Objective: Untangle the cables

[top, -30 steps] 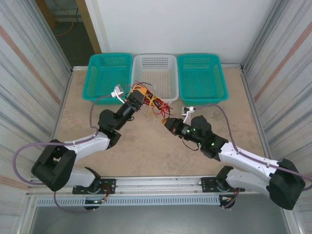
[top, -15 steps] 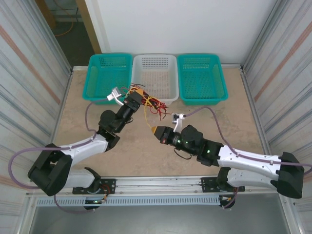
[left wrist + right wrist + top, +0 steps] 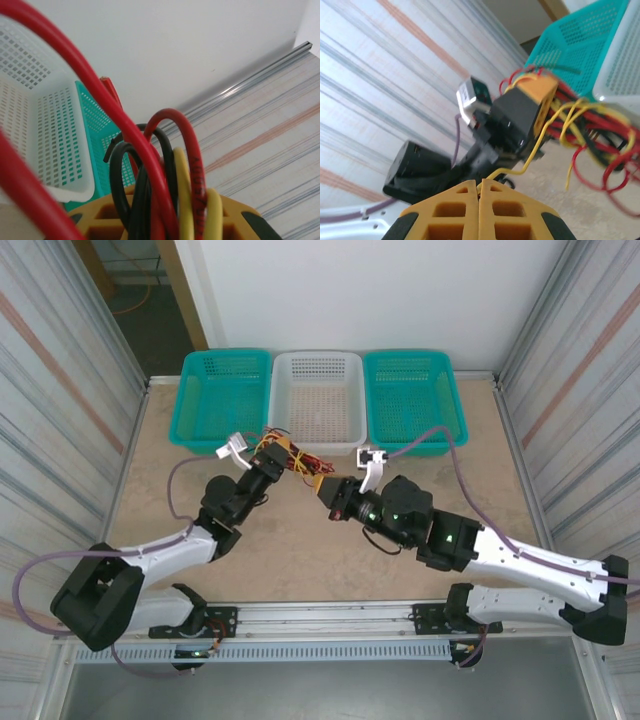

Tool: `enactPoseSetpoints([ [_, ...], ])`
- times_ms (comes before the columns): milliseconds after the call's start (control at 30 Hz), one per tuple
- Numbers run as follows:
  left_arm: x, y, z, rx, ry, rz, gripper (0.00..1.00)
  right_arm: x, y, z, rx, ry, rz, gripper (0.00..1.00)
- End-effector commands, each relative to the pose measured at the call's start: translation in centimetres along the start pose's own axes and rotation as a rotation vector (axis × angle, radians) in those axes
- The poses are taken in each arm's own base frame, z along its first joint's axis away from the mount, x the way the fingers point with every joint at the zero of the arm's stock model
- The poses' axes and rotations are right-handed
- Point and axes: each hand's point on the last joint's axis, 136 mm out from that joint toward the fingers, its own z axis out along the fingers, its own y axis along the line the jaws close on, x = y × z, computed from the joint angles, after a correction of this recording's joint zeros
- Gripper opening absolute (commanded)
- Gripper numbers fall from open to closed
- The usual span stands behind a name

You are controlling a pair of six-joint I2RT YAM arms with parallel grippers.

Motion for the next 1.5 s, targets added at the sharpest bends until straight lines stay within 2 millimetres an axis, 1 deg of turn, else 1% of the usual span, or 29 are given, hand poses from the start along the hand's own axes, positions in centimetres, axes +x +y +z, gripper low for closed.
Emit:
enactPoseSetpoints([
  [0,0.8,-0.2,-0.8,0.015,0.046,0.037,0.0,-3.4,-0.3,-0.5,0.04,-0.042,-0.054,0.0],
  [33,1.2,-0.4,-1.0,0.029,0.069,0.03,0.0,-4.3,-0.6,-0.6,0.046,-0.046,-0.05,0.0],
  [67,1.6,-0.7,-1.1,0.045,0.092,0.021,0.0,-4.5,-1.4,0.0,0.069,-0.032,-0.048,0.0],
  [200,2.6,-2.4,-2.0,0.134,0.161,-0.015,0.0,-6.8,-4.2,1.1,0.132,-0.018,-0.02,0.0],
  [367,2.4,-5.6,-3.1,0.241,0.201,-0.029,0.0,-8.9,-7.9,2.5,0.168,-0.001,0.042,0.0],
  [433,2.2,-6.9,-3.5,0.286,0.211,-0.04,0.0,-9.3,-9.3,3.2,0.181,0.009,0.065,0.0],
  [500,1.8,-8.8,-3.8,0.351,0.224,-0.057,0.0,-9.4,-10.8,4.0,0.196,0.021,0.092,0.0],
  [567,1.2,-10.4,-4.1,0.404,0.219,-0.074,0.0,-9.1,-12.5,4.8,0.22,0.037,0.123,0.0],
  [667,-0.2,-12.3,-4.4,0.459,0.182,-0.086,0.0,-7.9,-14.9,5.9,0.232,0.063,0.188,0.0],
  [733,-1.1,-13.3,-4.6,0.481,0.153,-0.087,0.0,-6.7,-15.9,6.6,0.23,0.082,0.224,0.0],
  [800,-2.4,-14.4,-4.6,0.507,0.113,-0.091,0.0,-5.0,-17.0,7.1,0.231,0.101,0.263,0.0],
  [900,-4.4,-16.1,-4.4,0.557,0.058,-0.097,0.0,-2.5,-18.3,7.2,0.241,0.118,0.309,0.0],
  [967,-5.3,-17.0,-4.0,0.586,0.033,-0.103,0.0,-0.7,-18.7,7.2,0.242,0.132,0.329,0.0],
  [1033,-5.5,-17.3,-3.3,0.592,0.025,-0.099,0.0,1.2,-18.7,7.2,0.244,0.148,0.342,0.0],
  [1133,-5.8,-16.5,-2.3,0.559,-0.01,-0.09,0.0,3.7,-18.7,6.9,0.248,0.163,0.354,0.0],
  [1200,-6.1,-16.0,-1.8,0.54,-0.041,-0.066,0.0,5.2,-18.2,6.7,0.241,0.168,0.362,0.0],
  [1267,-6.3,-15.5,-1.2,0.504,-0.069,-0.024,0.0,6.8,-17.2,6.6,0.223,0.183,0.364,0.0],
  [1300,-6.4,-15.2,-0.9,0.482,-0.079,0.002,0.0,7.2,-16.7,6.5,0.214,0.187,0.357,0.0],
  [1333,-6.6,-14.9,-0.6,0.454,-0.092,0.031,0.0,7.9,-15.8,6.5,0.203,0.197,0.343,0.0],
  [1400,-7.0,-14.2,-0.2,0.405,-0.124,0.093,0.0,8.5,-14.0,6.1,0.177,0.192,0.311,0.0],
  [1467,-7.5,-12.8,0.1,0.329,-0.163,0.133,0.0,8.7,-12.2,5.4,0.149,0.179,0.273,0.0],
])
